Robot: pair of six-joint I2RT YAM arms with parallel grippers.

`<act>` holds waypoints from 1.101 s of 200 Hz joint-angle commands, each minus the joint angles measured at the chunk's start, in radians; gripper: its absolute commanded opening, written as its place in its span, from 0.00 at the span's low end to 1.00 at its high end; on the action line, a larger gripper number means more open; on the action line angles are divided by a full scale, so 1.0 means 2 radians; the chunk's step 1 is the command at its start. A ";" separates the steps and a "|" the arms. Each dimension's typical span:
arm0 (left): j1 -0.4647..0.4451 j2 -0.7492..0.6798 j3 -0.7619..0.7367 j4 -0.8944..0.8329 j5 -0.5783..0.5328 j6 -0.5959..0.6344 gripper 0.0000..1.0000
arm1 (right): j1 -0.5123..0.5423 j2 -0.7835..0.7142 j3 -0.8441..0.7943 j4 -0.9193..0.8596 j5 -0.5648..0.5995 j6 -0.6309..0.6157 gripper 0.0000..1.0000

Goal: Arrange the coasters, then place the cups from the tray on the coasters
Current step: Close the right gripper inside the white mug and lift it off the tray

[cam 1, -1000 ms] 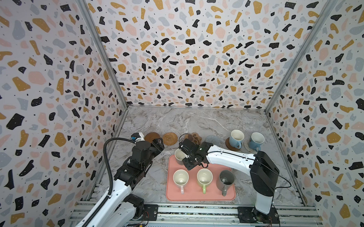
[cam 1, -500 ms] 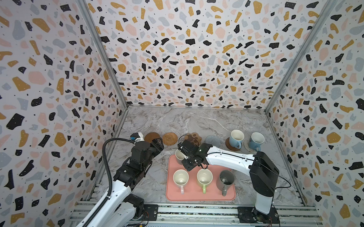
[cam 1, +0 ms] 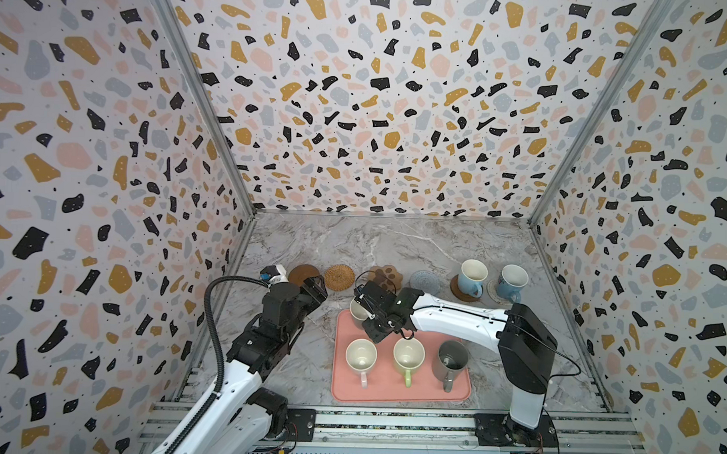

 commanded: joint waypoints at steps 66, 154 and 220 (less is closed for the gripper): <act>0.002 -0.003 0.005 0.005 -0.006 0.002 0.78 | 0.001 -0.037 0.007 -0.014 0.026 -0.004 0.13; 0.002 -0.004 0.003 0.009 -0.001 0.001 0.78 | -0.001 -0.051 0.012 -0.018 0.030 0.002 0.13; 0.002 -0.010 -0.001 0.007 -0.002 -0.004 0.78 | -0.009 -0.065 0.019 -0.025 0.029 0.002 0.13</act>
